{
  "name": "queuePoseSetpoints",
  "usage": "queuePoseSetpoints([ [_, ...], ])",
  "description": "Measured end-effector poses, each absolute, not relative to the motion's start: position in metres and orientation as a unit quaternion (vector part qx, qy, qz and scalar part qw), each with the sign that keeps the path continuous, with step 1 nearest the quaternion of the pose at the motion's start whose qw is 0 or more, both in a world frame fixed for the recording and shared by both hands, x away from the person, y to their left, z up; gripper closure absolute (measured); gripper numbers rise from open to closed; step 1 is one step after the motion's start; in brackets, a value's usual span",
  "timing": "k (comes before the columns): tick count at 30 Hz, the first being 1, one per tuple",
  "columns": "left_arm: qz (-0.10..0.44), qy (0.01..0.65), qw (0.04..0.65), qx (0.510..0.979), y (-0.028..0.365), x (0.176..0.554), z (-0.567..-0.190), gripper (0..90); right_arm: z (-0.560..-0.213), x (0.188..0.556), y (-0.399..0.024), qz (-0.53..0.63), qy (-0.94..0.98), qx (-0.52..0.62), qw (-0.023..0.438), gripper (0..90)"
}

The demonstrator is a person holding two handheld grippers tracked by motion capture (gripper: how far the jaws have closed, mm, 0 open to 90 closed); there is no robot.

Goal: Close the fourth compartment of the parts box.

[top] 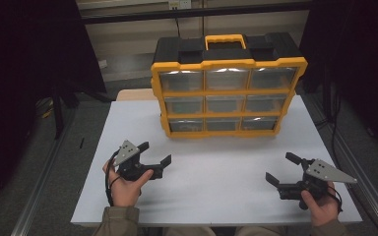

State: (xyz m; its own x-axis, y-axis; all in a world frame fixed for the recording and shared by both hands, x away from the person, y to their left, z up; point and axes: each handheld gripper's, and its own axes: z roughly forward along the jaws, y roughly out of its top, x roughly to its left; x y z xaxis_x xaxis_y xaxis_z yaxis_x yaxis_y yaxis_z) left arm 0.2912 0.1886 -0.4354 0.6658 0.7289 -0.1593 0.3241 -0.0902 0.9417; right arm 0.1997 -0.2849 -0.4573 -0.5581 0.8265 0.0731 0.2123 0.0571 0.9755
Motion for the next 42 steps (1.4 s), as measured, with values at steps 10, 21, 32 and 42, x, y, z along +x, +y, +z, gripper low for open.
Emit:
queuePoseSetpoints([
  [10,0.181,0.365,0.57,0.714,0.198,0.287,-0.437,1.8,-0.457,0.199,-0.285,0.569,0.675,0.385,0.27,0.1],
  [21,0.185,0.364,0.574,0.71,0.212,0.283,-0.44,1.4,-0.457,0.2,-0.285,0.567,0.677,0.383,0.271,0.1],
  [32,0.187,0.358,0.575,0.711,0.223,0.277,-0.442,1.5,-0.457,0.2,-0.285,0.567,0.676,0.383,0.273,0.1],
  [42,0.191,0.351,0.577,0.712,0.229,0.272,-0.443,1.4,-0.458,0.2,-0.285,0.57,0.676,0.381,0.27,0.1],
])
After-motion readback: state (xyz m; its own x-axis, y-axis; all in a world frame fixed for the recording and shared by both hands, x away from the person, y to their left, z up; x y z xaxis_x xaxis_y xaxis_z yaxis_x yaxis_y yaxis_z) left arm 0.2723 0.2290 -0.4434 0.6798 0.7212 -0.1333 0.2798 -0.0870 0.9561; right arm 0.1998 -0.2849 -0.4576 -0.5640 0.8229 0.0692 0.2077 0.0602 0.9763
